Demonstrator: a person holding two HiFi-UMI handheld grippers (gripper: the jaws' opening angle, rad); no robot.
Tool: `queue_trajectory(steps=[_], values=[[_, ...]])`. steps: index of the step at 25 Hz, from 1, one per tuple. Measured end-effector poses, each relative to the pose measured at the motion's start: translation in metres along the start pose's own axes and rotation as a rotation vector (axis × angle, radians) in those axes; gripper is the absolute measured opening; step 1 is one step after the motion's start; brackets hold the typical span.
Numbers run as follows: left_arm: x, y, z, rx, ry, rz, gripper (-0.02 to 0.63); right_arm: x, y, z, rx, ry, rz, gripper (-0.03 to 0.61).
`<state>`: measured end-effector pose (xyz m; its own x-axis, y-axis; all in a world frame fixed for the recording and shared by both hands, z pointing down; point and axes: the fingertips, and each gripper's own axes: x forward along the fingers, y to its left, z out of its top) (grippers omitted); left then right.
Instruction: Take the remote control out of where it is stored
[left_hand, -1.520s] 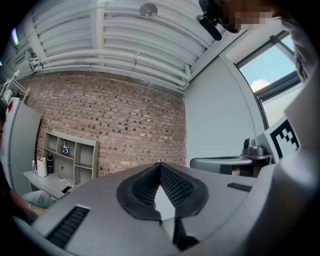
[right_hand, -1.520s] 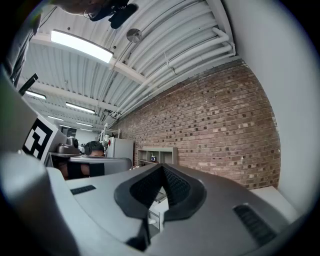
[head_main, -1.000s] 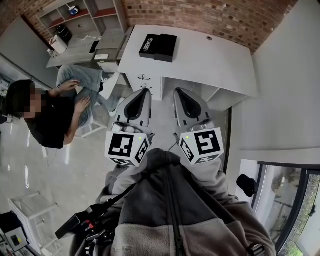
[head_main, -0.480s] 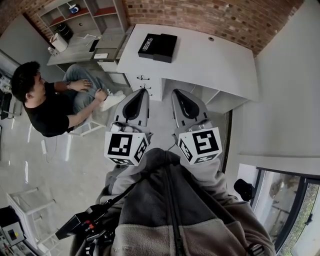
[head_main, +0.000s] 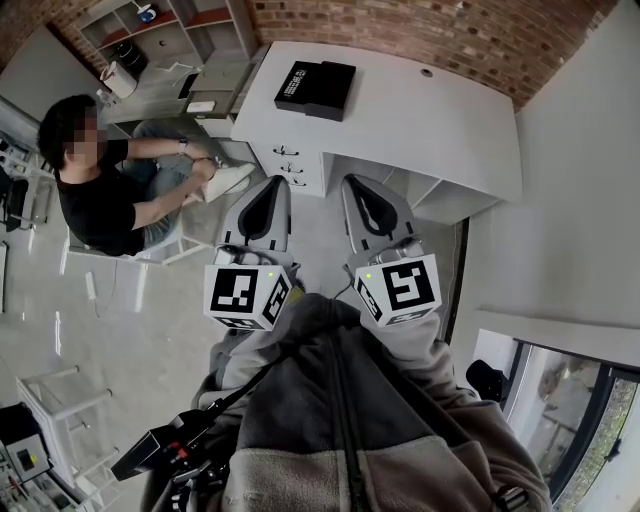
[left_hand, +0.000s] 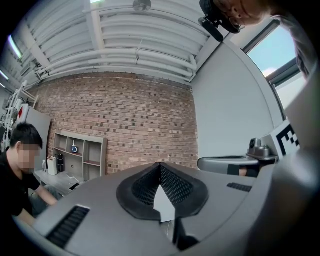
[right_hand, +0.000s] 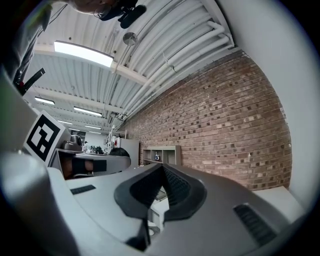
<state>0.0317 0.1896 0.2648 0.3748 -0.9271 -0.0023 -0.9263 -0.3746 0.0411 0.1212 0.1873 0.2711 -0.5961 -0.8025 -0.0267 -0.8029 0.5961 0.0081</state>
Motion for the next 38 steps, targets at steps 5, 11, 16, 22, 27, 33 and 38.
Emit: queue_trajectory(steps=[5,11,16,22,27,33,38], values=[[0.009,0.015,-0.003,-0.002,-0.005,0.016,0.005,0.008,-0.001,-0.009,0.007,0.017,0.012,0.0],[0.041,0.041,-0.011,-0.035,0.008,0.008,0.005,0.034,-0.017,-0.021,0.012,0.062,-0.006,0.002],[0.062,0.047,-0.02,-0.042,0.03,-0.027,0.005,0.05,-0.027,-0.032,0.018,0.094,-0.02,0.002],[0.12,0.102,-0.039,-0.054,0.082,-0.035,0.005,0.13,-0.045,-0.058,0.035,0.151,-0.009,0.002],[0.161,0.147,-0.049,-0.073,0.117,-0.04,0.005,0.192,-0.058,-0.073,0.062,0.187,-0.015,0.002],[0.201,0.195,-0.063,-0.096,0.166,-0.044,0.005,0.255,-0.069,-0.089,0.101,0.231,-0.025,0.002],[0.231,0.226,-0.075,-0.118,0.205,-0.055,0.005,0.298,-0.082,-0.108,0.13,0.28,-0.035,0.002]])
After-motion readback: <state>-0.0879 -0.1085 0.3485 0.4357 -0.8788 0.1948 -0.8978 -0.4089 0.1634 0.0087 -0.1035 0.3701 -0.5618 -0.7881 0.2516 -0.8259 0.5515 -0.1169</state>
